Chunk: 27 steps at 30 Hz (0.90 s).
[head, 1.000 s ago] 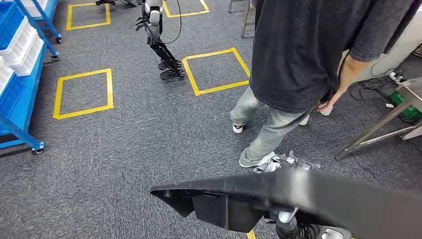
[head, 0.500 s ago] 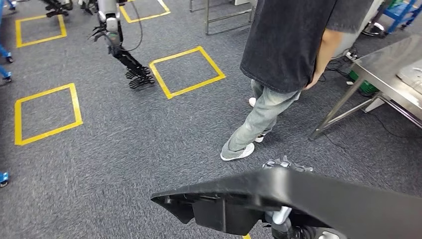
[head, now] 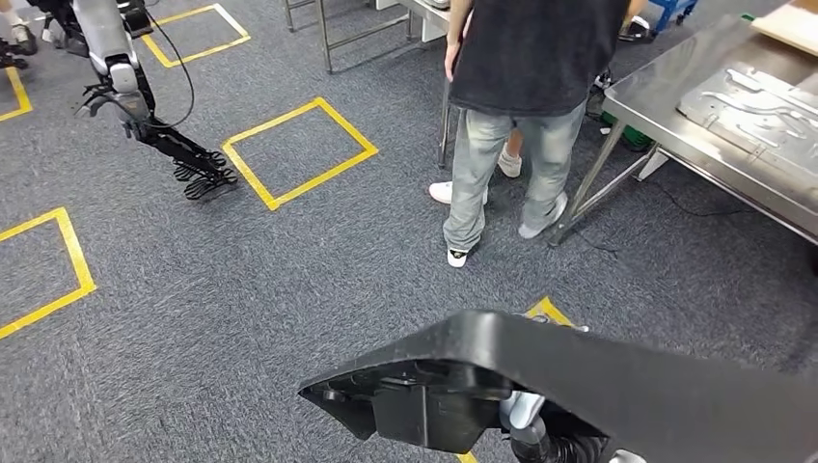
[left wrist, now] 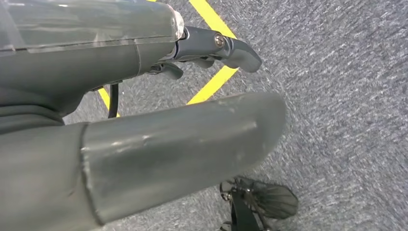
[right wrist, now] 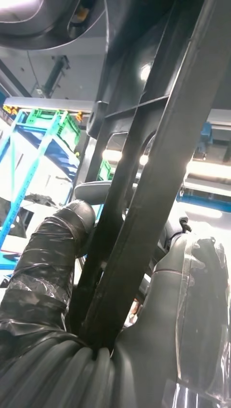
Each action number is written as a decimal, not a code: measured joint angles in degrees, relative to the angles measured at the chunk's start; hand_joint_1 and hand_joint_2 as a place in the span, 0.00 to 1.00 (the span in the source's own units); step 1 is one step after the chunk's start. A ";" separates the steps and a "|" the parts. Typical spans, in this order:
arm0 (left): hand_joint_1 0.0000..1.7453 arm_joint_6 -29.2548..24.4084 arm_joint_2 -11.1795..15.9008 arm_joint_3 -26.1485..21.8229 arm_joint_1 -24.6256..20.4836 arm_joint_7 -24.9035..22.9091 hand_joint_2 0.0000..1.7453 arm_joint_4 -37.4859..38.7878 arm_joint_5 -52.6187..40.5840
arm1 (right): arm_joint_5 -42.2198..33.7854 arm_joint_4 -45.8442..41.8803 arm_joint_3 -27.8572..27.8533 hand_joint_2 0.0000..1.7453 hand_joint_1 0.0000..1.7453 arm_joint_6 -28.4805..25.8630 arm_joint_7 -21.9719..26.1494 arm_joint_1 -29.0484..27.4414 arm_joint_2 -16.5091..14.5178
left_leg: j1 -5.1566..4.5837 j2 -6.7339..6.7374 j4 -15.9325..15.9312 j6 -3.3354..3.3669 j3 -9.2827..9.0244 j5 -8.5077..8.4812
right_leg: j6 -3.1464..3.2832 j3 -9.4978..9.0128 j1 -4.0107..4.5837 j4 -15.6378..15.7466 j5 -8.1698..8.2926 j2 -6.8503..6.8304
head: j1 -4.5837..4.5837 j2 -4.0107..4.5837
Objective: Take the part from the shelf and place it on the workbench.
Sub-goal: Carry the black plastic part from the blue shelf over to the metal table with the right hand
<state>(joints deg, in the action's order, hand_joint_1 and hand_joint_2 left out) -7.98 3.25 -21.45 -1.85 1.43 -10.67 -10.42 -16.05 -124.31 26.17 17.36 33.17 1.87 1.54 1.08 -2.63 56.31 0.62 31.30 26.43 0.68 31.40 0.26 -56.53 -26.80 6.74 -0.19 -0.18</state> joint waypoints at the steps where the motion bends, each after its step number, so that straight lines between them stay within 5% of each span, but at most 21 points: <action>1: 0.00 0.14 0.02 -0.05 -0.04 -0.01 0.00 0.00 0.09 | 0.33 -0.03 0.02 1.00 0.99 -0.10 0.02 0.06 -0.01 | 0.12 0.57 -0.19 0.32 -0.08 -0.11 | -0.29 0.26 0.07 -0.50 -0.36 -0.69 | 0.05 0.00; 4: 0.00 0.39 0.13 -0.34 0.17 -0.24 0.00 0.00 0.18 | 1.85 -0.13 0.55 1.00 0.99 -0.83 0.44 0.28 -0.01 | 0.33 2.54 -0.54 1.00 -0.25 -0.14 | -1.24 4.38 -0.08 -8.75 -4.99 -5.10 | 0.23 -0.01; 6: 0.00 0.30 0.16 -0.47 0.49 -0.51 0.00 0.00 0.00 | 2.57 -0.13 1.13 1.00 0.99 -1.16 0.91 0.09 0.05 | 0.27 3.95 -0.53 1.05 -0.32 0.11 | -1.83 8.42 -0.60 -16.14 -7.72 -6.15 | 0.24 -0.01; 7: 0.00 0.24 0.18 -0.49 0.55 -0.58 0.00 0.00 -0.15 | 2.74 -0.13 1.39 1.00 0.99 -1.22 1.12 -0.05 0.11 | 0.27 4.64 -0.53 0.99 -0.42 0.26 | -2.05 9.22 -0.83 -17.27 -7.44 -6.32 | 0.24 0.00; 8: 0.00 0.19 0.18 -0.49 0.55 -0.58 0.00 0.00 -0.26 | 2.80 -0.13 1.67 1.00 0.99 -1.26 1.24 -0.16 0.19 | 0.29 5.30 -0.53 0.87 -0.61 0.43 | -2.18 8.69 -1.00 -15.88 -5.99 -6.57 | 0.24 0.00; 11: 0.00 0.19 0.15 -0.49 0.42 -0.24 0.00 0.00 -0.40 | 2.80 -0.10 2.31 1.00 0.99 -1.29 1.51 -0.23 0.52 | 0.27 6.92 -0.61 0.16 -1.69 1.08 | -1.85 2.63 -0.83 -3.80 -0.20 -9.43 | 0.23 0.00; 13: 0.00 0.21 0.09 -0.50 0.37 0.03 0.00 0.00 -0.40 | 2.74 -0.05 2.44 1.00 0.99 -1.07 1.74 -0.14 0.69 | 0.15 7.85 -0.74 -0.56 -2.27 1.53 | -1.24 0.82 -0.35 -0.10 0.57 -10.52 | 0.22 0.00; 15: 0.00 0.20 -0.13 -0.52 0.17 0.12 0.00 -0.01 -0.40 | 2.44 0.01 2.51 1.00 0.99 -0.72 1.84 0.02 0.86 | 0.14 8.81 -0.97 -1.30 -2.76 1.85 | -0.54 0.80 -0.22 0.11 0.53 -9.23 | 0.22 0.01; 17: 0.00 0.18 -0.48 -0.57 -0.14 0.13 0.00 -0.02 -0.40 | 1.64 0.08 2.59 1.00 0.99 -0.46 1.62 0.39 0.99 | 0.32 7.36 0.50 -1.88 -2.46 3.03 | 0.26 0.48 -0.42 0.64 0.85 -8.01 | 0.21 0.01; 19: 0.00 0.10 -0.84 -0.68 -0.21 0.13 0.00 -0.02 -0.40 | 0.33 0.20 2.63 1.00 0.99 -0.27 1.01 0.97 1.02 | 0.47 4.35 6.67 -2.11 0.43 6.41 | 0.93 0.34 -0.47 0.86 1.00 -6.93 | 0.18 0.01; 21: 0.00 -0.02 -1.19 -0.92 0.06 0.03 0.00 -0.02 -0.40 | -0.90 0.43 2.62 1.00 0.99 -0.03 0.22 1.38 1.02 | 0.40 3.13 14.76 -2.18 4.75 9.56 | 1.27 0.34 -0.26 0.74 0.90 -5.59 | 0.16 0.00; 22: 0.00 -0.08 -1.33 -1.03 0.20 -0.07 0.00 -0.02 -0.40 | -1.30 0.56 2.62 1.00 0.99 0.09 -0.07 1.50 1.02 | 0.35 2.99 16.75 -2.16 6.07 9.59 | 1.33 0.26 -0.14 0.67 0.84 -4.81 | 0.16 0.00; 24: 0.00 -0.20 -1.61 -1.19 0.31 -0.37 0.00 -0.02 -0.42 | -1.78 0.72 2.62 1.00 0.99 0.32 -0.50 1.82 1.02 | 0.32 2.62 13.47 -1.86 5.33 5.99 | 1.28 -0.07 0.02 0.47 0.63 -3.24 | 0.16 0.01; 27: 0.00 -0.52 -1.81 -1.35 0.40 -0.97 0.00 -0.02 -0.57 | -2.32 0.91 2.62 1.00 0.99 1.06 -1.04 2.42 1.02 | 0.21 -0.84 1.98 -0.88 0.69 0.39 | 0.77 -0.36 -0.05 0.22 0.21 -1.29 | 0.16 -0.01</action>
<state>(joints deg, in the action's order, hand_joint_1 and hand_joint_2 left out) -8.50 1.43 -22.80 -1.45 0.46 -10.69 -10.98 -18.37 -123.40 28.79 18.42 32.12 4.28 2.56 1.29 -3.47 58.29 -0.27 31.99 26.82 1.45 31.04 0.20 -56.31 -26.59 5.45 -0.03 -0.19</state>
